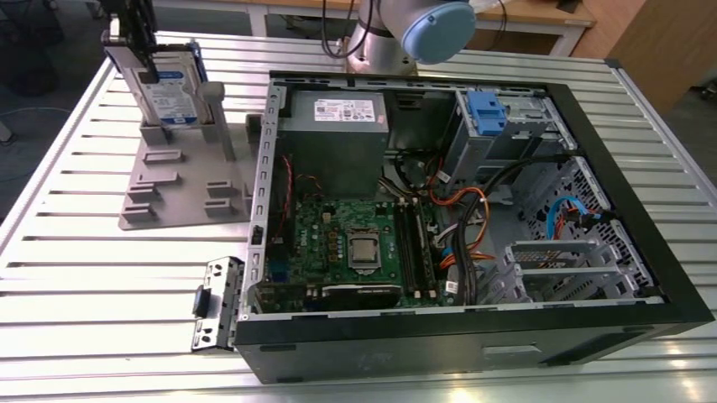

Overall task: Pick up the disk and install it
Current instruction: 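Pick up the disk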

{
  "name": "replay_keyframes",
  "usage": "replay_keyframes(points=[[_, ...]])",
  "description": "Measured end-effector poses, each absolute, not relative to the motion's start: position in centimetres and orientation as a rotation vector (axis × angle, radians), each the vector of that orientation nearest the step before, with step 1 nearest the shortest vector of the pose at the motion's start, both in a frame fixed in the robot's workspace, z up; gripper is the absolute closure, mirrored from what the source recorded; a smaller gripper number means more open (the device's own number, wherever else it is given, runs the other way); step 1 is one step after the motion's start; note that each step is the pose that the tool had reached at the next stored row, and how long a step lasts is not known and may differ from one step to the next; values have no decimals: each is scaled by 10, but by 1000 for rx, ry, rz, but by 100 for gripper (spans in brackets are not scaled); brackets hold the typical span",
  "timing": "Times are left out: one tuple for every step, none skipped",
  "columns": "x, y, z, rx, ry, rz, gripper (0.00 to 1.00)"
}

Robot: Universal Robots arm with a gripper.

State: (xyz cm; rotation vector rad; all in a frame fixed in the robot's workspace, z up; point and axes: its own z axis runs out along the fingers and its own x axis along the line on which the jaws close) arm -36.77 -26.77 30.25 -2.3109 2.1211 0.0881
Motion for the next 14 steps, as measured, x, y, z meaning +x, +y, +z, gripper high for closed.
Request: replay_keyframes(points=[[-368, -268, 303, -2311, 2121, 88, 64], [-368, -268, 304, -2311, 2121, 89, 64], [-368, -268, 305, -2310, 2120, 89, 64], [-368, -268, 306, -2310, 2120, 90, 64], [-368, -268, 306, -2310, 2120, 90, 64], [-368, -268, 307, -2309, 2120, 91, 64], [-368, -268, 308, -2309, 2119, 91, 64], [-368, -268, 309, -2309, 2119, 92, 64], [-368, -268, 310, -2309, 2119, 92, 64], [-368, -268, 310, -2309, 2119, 92, 64], [-368, -268, 311, -2309, 2119, 92, 64], [-368, -268, 312, -2308, 2119, 93, 64], [-368, -268, 313, -2308, 2119, 93, 64], [-368, -268, 314, -2308, 2118, 93, 64]])
